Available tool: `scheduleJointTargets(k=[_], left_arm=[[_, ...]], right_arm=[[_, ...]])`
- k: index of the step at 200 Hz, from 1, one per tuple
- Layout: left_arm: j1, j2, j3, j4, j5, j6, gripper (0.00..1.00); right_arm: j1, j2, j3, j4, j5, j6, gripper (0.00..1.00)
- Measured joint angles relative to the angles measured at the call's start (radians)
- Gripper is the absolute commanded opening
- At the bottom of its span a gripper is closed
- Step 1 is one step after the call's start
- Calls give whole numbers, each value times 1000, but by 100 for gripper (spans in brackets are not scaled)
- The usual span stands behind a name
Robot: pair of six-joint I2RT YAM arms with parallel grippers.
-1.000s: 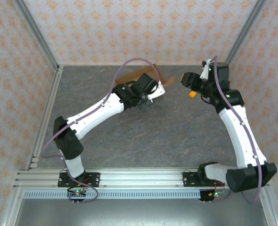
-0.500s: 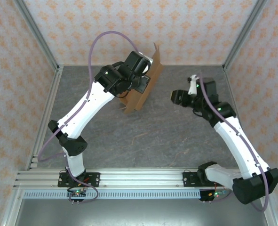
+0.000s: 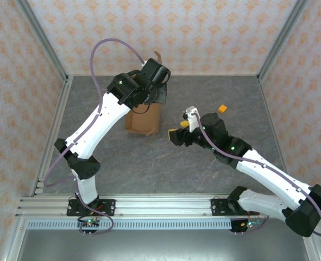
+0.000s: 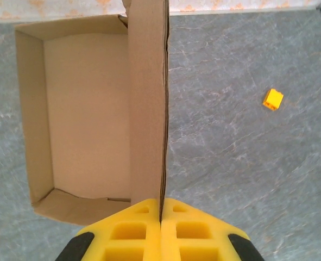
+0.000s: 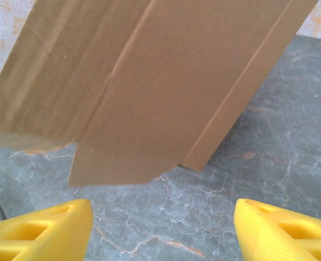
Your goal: Fold the paper box
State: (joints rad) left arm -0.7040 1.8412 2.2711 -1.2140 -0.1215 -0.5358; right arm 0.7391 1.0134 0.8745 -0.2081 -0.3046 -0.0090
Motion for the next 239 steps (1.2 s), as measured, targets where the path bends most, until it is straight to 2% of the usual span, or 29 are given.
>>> scheduleJointTargets(k=[35,78,116,178,239], left_arm=[[0,0,0,1,-40,-158,0],[7,28,16,-31,-152,-402,0],[39,53,3,-58,-175,-612,0],[121,174,39,-103,-115,-866,0],[203,182,-4,-59,-21,-1053,0]], right_arm=[[0,-6,-20,25,2,-45,71],[18,-24,-25,25,-10,-99,71],[40,3,3,19,12,-138,75],[40,93,107,-5,142,-160,79],[9,77,108,-98,208,-125,79]])
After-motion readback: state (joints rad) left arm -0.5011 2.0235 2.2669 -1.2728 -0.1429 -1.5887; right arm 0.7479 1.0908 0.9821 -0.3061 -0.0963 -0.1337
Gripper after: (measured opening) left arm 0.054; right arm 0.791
